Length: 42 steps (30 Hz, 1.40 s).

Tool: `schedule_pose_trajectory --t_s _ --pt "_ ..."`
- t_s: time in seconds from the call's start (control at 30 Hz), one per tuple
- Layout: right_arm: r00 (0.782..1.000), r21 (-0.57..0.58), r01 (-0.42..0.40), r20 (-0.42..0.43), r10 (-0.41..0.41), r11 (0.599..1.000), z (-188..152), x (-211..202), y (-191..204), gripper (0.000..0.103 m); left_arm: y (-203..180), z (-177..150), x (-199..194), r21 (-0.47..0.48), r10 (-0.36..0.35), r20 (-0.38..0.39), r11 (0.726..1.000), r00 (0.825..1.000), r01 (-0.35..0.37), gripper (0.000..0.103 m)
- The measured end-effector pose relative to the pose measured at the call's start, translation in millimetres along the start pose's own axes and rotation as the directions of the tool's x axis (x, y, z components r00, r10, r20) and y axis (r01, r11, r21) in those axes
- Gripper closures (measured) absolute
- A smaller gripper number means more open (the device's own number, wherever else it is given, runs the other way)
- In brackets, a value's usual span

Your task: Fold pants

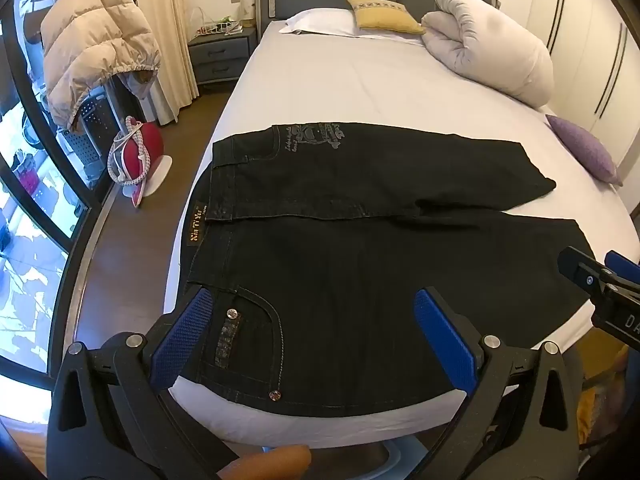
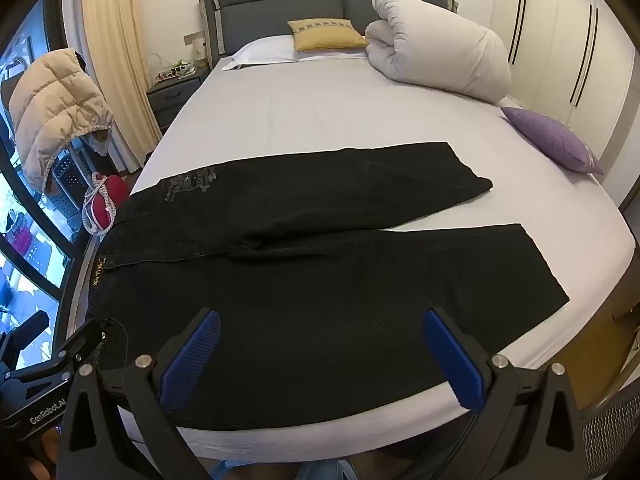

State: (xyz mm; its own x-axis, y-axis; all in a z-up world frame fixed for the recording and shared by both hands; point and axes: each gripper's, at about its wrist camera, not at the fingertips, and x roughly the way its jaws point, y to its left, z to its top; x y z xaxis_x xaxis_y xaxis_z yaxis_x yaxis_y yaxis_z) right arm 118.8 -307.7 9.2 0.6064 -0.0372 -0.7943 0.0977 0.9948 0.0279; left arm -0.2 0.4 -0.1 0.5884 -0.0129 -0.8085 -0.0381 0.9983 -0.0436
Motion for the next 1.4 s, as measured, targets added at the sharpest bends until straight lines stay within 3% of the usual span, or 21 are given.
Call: schedule_pose_trajectory --t_s 1.4 --pt "1.0 -0.014 0.008 -0.013 -0.008 1.0 -7.9 5.5 9.6 0.0 -2.4 -2.6 1.3 0.008 0.008 -0.011 1.0 1.0 -0.008 0.0"
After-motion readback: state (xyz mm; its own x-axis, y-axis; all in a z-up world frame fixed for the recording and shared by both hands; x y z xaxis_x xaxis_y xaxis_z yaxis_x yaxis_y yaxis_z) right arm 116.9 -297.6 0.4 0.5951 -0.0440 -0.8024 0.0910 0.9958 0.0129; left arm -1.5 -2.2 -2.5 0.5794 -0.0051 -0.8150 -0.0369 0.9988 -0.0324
